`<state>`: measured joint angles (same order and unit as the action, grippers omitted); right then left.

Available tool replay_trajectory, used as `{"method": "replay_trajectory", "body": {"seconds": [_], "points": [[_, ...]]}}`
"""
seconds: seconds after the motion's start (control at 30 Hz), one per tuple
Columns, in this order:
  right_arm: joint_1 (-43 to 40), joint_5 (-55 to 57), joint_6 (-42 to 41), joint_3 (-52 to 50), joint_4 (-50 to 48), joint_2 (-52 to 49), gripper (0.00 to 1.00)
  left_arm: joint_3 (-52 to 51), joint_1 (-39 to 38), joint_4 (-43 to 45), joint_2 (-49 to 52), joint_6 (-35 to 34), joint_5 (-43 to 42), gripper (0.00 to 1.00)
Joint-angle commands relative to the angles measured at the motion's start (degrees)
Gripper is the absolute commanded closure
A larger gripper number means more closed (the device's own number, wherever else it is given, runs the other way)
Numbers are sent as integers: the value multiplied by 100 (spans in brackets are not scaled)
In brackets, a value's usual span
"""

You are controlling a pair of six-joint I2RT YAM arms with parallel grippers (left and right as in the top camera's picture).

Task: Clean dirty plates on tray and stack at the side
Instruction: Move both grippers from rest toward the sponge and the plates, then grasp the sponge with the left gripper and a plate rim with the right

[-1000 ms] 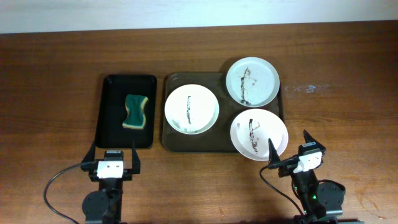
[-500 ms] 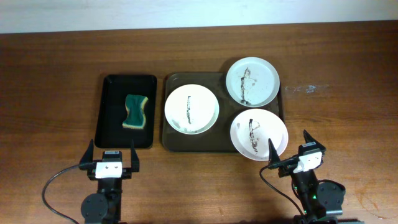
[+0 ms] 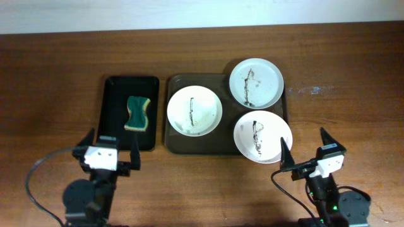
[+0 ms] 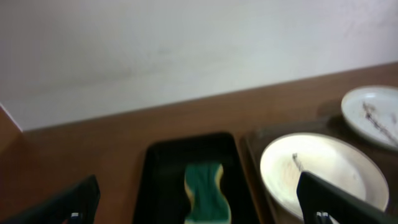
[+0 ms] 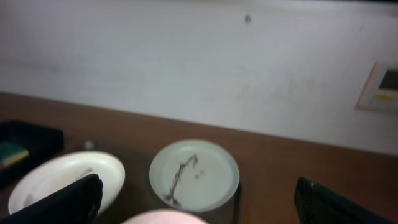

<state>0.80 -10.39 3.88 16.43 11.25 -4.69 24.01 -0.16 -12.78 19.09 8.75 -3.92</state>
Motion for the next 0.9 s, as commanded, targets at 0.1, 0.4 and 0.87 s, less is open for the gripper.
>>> {"method": "replay_trajectory", "body": {"seconds": [0.1,0.4,0.87], "points": [[33,-146,17,2258,1309,-2540,1,2986,39,-1974,2632,-28,-201,1],[33,-1718,13,4800,3893,-6640,12,4697,35,-4286,5908,-31,-2221,1],[1886,-214,-2844,6378,2164,-10740,60,6669,35,-5053,6926,-1912,680,16]]}}
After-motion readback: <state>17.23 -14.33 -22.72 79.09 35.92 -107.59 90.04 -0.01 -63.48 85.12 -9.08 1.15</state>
